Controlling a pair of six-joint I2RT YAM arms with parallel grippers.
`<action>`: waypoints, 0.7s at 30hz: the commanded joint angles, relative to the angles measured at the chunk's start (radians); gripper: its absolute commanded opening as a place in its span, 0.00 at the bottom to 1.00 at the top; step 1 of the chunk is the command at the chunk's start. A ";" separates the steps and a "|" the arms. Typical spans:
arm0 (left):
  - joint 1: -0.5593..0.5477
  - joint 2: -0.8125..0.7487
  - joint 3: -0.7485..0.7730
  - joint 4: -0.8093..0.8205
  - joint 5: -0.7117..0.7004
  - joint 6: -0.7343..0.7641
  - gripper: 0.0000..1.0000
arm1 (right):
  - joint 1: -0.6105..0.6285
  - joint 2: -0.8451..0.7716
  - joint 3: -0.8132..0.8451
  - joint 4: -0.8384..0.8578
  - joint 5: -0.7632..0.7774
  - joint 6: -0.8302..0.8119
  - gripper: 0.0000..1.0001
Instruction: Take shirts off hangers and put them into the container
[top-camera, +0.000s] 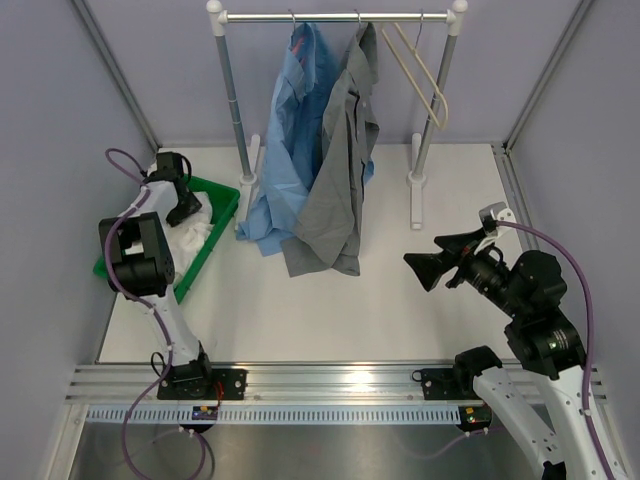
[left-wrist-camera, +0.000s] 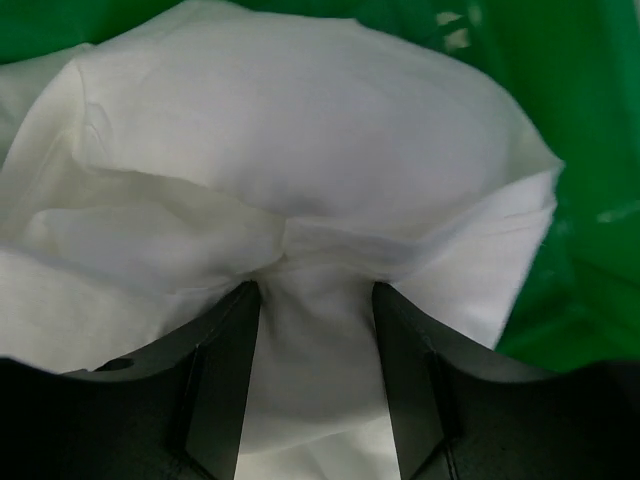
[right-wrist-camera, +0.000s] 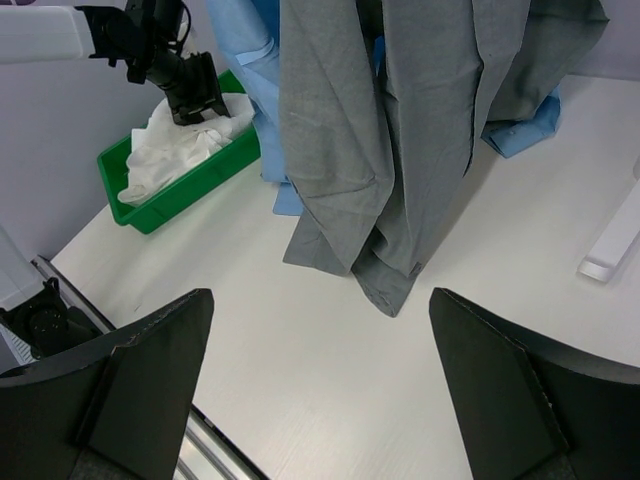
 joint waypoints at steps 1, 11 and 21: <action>0.014 0.048 -0.003 0.014 -0.003 0.002 0.54 | 0.009 0.014 0.002 0.023 -0.004 0.001 0.99; 0.020 -0.068 0.061 -0.035 0.015 0.030 0.75 | 0.011 0.033 0.013 0.021 -0.003 -0.001 0.99; -0.006 -0.472 0.066 -0.143 0.090 0.087 0.99 | 0.009 0.028 0.079 -0.023 0.025 0.007 1.00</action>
